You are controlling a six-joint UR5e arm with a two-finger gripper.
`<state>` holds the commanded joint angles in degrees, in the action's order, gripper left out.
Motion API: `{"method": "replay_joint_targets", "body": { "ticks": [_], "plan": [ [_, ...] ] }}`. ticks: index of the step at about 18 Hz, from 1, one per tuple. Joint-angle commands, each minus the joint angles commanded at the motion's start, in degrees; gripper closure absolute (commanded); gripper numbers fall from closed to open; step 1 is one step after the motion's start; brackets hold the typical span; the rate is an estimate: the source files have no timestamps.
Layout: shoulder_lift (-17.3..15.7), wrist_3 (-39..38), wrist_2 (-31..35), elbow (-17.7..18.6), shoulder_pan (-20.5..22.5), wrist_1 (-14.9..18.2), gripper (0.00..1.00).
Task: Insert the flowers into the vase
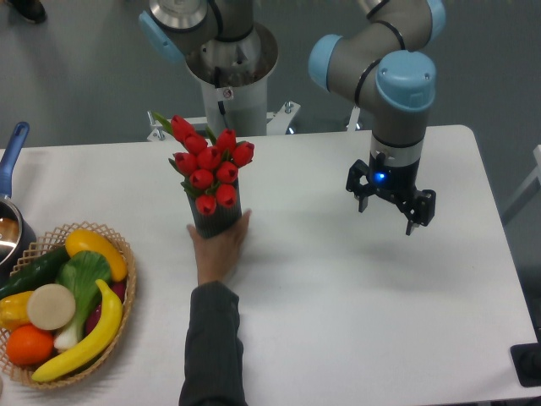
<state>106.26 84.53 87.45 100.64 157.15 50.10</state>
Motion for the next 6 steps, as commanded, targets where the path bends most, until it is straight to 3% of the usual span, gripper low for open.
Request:
{"method": "replay_joint_targets", "body": {
  "ticks": [6],
  "plan": [
    [0.1, 0.8, 1.3, -0.3, 0.8, 0.4, 0.00]
  ]
}}
